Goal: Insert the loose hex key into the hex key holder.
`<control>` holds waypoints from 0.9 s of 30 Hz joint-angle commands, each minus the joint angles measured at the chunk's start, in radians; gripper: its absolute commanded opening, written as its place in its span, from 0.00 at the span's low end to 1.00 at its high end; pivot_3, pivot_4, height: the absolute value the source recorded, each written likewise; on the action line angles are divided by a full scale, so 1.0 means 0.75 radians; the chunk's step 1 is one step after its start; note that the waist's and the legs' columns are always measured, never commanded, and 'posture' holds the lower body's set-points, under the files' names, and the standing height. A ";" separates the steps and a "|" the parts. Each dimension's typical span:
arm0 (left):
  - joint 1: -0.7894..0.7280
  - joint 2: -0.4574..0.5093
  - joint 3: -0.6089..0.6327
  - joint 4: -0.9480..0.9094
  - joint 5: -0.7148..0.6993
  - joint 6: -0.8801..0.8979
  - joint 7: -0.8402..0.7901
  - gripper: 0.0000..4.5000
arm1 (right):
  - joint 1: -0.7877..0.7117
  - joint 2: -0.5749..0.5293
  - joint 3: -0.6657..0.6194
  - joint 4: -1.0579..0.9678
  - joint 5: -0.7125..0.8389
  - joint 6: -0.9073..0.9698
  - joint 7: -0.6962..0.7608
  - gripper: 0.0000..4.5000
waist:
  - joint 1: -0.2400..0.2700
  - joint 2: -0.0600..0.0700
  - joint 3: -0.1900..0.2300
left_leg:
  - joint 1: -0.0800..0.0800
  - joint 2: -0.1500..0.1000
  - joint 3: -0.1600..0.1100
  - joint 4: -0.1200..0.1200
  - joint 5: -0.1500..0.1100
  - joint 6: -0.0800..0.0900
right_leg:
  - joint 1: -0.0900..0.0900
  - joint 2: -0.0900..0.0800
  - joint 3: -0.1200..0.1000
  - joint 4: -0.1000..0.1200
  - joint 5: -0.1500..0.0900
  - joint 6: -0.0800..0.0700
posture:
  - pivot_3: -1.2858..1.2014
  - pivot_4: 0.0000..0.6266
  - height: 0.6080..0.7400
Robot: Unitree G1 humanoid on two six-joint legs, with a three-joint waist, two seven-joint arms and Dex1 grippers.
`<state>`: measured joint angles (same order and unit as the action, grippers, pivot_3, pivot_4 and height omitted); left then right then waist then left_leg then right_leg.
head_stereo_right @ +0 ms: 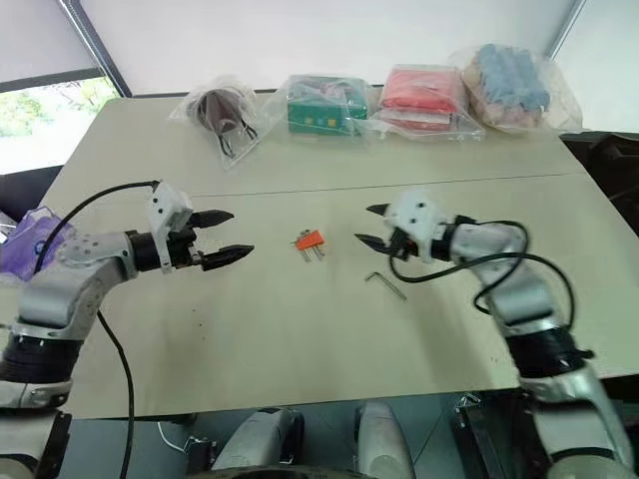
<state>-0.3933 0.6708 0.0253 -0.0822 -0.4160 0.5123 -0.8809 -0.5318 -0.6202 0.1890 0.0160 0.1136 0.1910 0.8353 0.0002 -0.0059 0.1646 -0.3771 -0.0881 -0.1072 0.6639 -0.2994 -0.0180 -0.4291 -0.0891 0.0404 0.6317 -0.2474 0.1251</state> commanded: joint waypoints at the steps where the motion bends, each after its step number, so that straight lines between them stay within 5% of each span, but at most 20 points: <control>1: 0.012 -0.003 0.038 -0.047 0.022 -0.037 0.042 0.99 | -0.097 0.082 0.065 0.135 -0.094 -0.125 -0.024 0.58 | -0.005 0.000 0.000 | 0.000 0.000 0.000 0.000 0.000 0.000 | 0.000 0.000 0.000 0.000 0.000 0.000 | 0.52 0.24 1.00; 5: 0.059 0.000 0.059 -0.103 0.020 -0.028 0.075 1.00 | -0.219 0.171 0.154 0.388 -0.217 -0.321 -0.040 0.96 | -0.017 0.000 0.000 | 0.000 -0.001 0.000 0.000 0.000 0.000 | 0.000 0.000 0.000 0.000 0.000 0.000 | 0.52 0.24 1.00; 16: 0.171 0.011 0.112 -0.238 0.009 0.002 0.150 1.00 | -0.348 0.285 0.234 0.851 -0.393 -0.660 -0.067 0.96 | -0.026 0.000 0.000 | 0.002 0.000 -0.001 -0.001 0.000 0.000 | 0.001 0.001 0.000 0.001 0.000 0.000 | 0.52 0.24 1.00; 27: 0.197 0.009 0.114 -0.273 0.019 -0.008 0.178 1.00 | -0.348 0.421 0.211 0.906 -0.350 -0.550 0.041 0.96 | -0.059 0.000 -0.001 | 0.003 0.001 -0.001 -0.003 0.000 -0.001 | 0.000 0.001 0.000 0.003 0.000 0.000 | 0.52 0.24 1.00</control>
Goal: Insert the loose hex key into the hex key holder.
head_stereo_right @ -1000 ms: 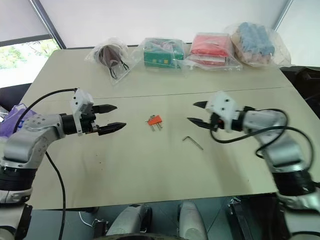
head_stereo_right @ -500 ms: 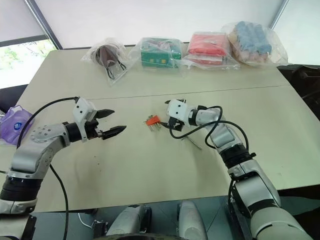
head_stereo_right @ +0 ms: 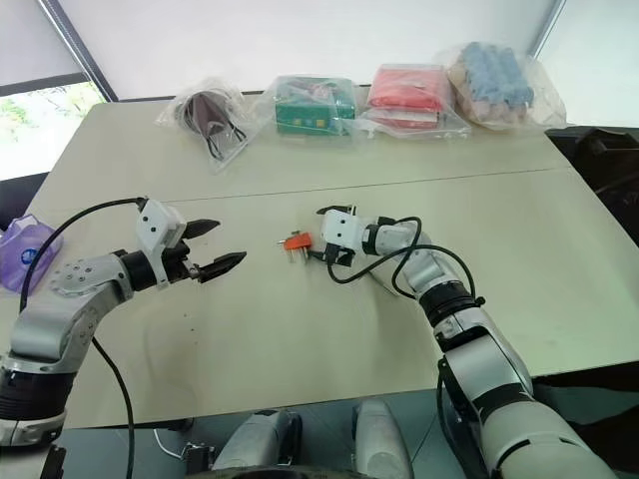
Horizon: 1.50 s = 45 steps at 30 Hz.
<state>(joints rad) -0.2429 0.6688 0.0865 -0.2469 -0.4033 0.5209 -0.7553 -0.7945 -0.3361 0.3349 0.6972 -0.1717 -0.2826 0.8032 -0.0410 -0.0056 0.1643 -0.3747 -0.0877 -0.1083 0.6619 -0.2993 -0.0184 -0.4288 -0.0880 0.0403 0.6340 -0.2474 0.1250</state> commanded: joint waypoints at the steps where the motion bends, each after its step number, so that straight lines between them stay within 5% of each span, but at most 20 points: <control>1: -0.003 0.011 0.033 -0.055 0.003 -0.021 0.012 1.00 | 0.002 0.053 0.019 -0.005 0.037 0.115 0.115 0.96 | -0.006 0.000 0.000 | 0.000 0.000 0.000 0.000 0.000 0.000 | 0.000 0.000 0.000 0.000 0.000 0.000 | 0.52 0.24 1.00; 8: 0.018 0.007 0.041 -0.079 0.001 -0.019 0.030 1.00 | -0.025 0.106 0.004 -0.015 0.080 0.307 0.231 0.96 | -0.006 0.001 -0.001 | 0.001 0.000 0.000 -0.001 0.000 0.000 | 0.000 0.000 0.000 0.000 0.000 0.000 | 0.52 0.24 1.00; 21: 0.055 -0.006 0.048 -0.115 0.001 -0.020 0.079 1.00 | -0.133 0.193 -0.010 0.201 0.046 0.290 0.205 0.96 | -0.013 0.001 -0.001 | 0.001 0.000 0.000 -0.002 0.000 0.000 | -0.001 0.000 0.000 0.001 0.000 0.000 | 0.52 0.24 1.00; 24: 0.059 -0.006 0.049 -0.118 0.000 -0.021 0.085 1.00 | -0.134 0.188 -0.006 0.224 0.039 0.284 0.211 0.76 | -0.013 0.001 -0.001 | 0.001 0.000 0.000 -0.002 0.000 0.000 | -0.001 0.000 0.000 0.001 0.000 0.000 | 0.52 0.24 1.00; 29: 0.052 -0.006 0.045 -0.109 0.002 -0.026 0.091 1.00 | -0.111 0.162 0.006 0.216 0.018 0.293 0.208 0.22 | -0.006 0.001 -0.001 | 0.001 0.000 0.000 -0.001 0.000 0.000 | -0.001 0.000 0.000 0.002 0.000 0.000 | 0.52 0.24 1.00; 36: -0.007 -0.021 0.019 -0.056 0.010 -0.049 0.081 1.00 | -0.059 0.103 -0.023 0.085 -0.009 0.138 0.089 0.21 | 0.001 0.001 -0.001 | 0.001 -0.001 0.000 0.000 0.000 0.000 | 0.000 -0.001 0.000 0.002 0.000 0.000 | 0.52 0.24 1.00; 45: -0.331 -0.173 0.041 0.138 -0.112 0.012 0.071 1.00 | -0.074 -0.194 -0.050 -0.269 -0.390 -0.593 -0.486 0.21 | 0.023 0.000 0.000 | -0.003 -0.002 0.001 0.001 0.000 -0.001 | -0.004 -0.001 0.000 0.002 0.000 0.000 | 0.52 0.24 1.00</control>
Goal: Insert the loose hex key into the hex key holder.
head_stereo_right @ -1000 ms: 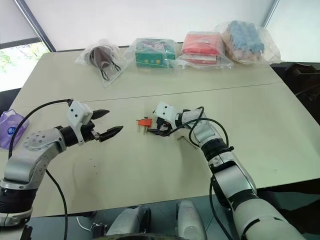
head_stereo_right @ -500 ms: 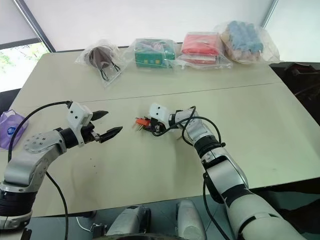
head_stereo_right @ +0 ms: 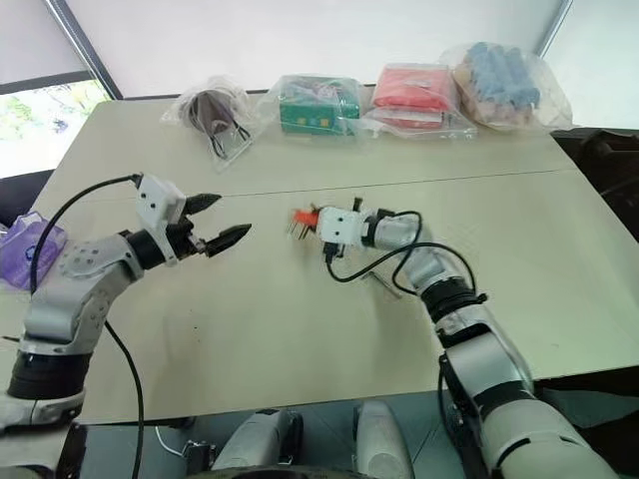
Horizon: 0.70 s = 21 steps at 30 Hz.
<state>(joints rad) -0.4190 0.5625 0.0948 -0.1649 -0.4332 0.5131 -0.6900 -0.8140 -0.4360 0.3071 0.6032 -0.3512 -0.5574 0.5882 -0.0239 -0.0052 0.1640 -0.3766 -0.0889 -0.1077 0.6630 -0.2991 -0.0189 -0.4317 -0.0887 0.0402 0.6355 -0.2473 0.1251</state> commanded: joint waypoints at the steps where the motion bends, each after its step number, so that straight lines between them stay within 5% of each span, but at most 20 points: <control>1: -0.143 -0.054 0.032 0.052 -0.108 0.054 -0.025 1.00 | -0.055 -0.092 -0.018 -0.177 -0.210 -0.287 -0.268 0.21 | 0.000 0.000 0.000 | 0.000 0.000 0.000 0.000 0.000 0.000 | -0.001 0.000 0.000 0.001 0.000 0.000 | 0.52 0.24 1.00; 8: -0.402 -0.144 0.079 0.190 -0.390 0.317 -0.114 1.00 | -0.077 -0.179 -0.052 -0.326 -0.427 -0.456 -0.570 0.21 | 0.003 -0.001 0.001 | -0.001 0.000 0.001 0.000 0.001 -0.001 | -0.001 0.001 0.001 0.002 0.000 0.000 | 0.52 0.24 1.00; 21: -0.552 -0.115 0.101 0.310 -0.597 0.589 -0.238 1.00 | -0.090 -0.210 -0.056 -0.451 -0.497 -0.543 -0.673 0.21 | 0.000 -0.002 0.001 | 0.000 0.000 0.000 0.000 0.001 -0.002 | -0.001 0.002 0.001 0.002 0.000 0.000 | 0.52 0.24 1.00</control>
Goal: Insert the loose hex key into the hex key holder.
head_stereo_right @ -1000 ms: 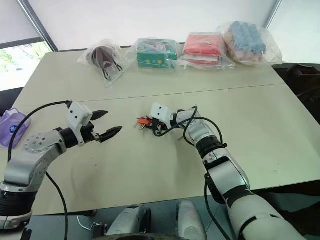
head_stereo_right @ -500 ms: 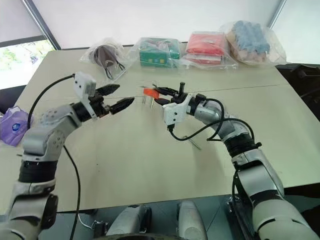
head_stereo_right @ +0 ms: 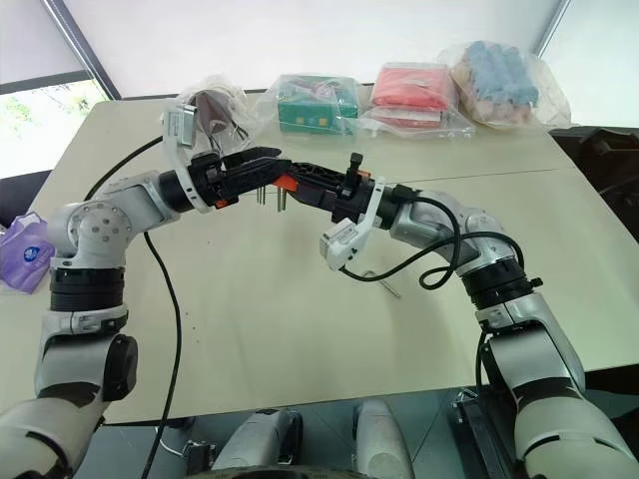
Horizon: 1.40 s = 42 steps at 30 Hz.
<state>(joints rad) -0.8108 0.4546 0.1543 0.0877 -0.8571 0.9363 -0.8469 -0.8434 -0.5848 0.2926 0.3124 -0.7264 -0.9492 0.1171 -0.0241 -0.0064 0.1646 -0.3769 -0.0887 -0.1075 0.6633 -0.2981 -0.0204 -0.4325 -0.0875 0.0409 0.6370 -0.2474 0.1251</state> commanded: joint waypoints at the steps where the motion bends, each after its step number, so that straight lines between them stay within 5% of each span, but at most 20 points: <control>1: -0.025 0.036 0.020 -0.036 -0.038 0.035 -0.038 1.00 | -0.053 -0.014 -0.037 -0.064 -0.002 -0.023 -0.050 0.21 | 0.000 0.000 0.000 | 0.000 0.000 0.000 0.000 0.000 0.000 | 0.000 0.000 0.000 0.000 0.000 0.000 | 0.52 0.24 1.00; 13: 0.016 0.137 0.050 -0.151 -0.103 0.098 -0.093 1.00 | -0.116 -0.055 -0.020 0.038 -0.045 -0.065 -0.115 0.21 | -0.021 0.000 0.000 | 0.000 0.000 -0.001 0.000 0.000 0.000 | 0.000 0.000 0.000 0.000 0.000 0.000 | 0.52 0.24 1.00; 38: -0.004 0.148 -0.037 -0.074 0.019 0.036 -0.174 1.00 | -0.127 -0.053 -0.010 0.034 -0.026 -0.086 -0.087 0.21 | -0.027 0.000 0.000 | 0.000 0.000 -0.001 -0.001 0.000 0.000 | 0.000 0.000 0.000 0.000 0.000 0.000 | 0.52 0.24 1.00; 42: -0.011 0.139 -0.043 -0.060 0.033 0.024 -0.181 0.70 | -0.121 -0.050 -0.011 0.025 -0.019 -0.084 -0.075 0.21 | -0.027 0.000 0.000 | 0.000 0.000 -0.001 -0.001 0.000 0.000 | 0.000 0.000 0.000 0.000 0.000 0.000 | 0.52 0.24 1.00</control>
<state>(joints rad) -0.7916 0.5565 0.1235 0.0518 -0.8348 0.9726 -0.9704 -0.9065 -0.6156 0.2982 0.3682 -0.7700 -1.0106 0.0603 -0.0443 -0.0064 0.1646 -0.3769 -0.0888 -0.1080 0.6626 -0.2980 -0.0207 -0.4326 -0.0873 0.0410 0.6372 -0.2474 0.1250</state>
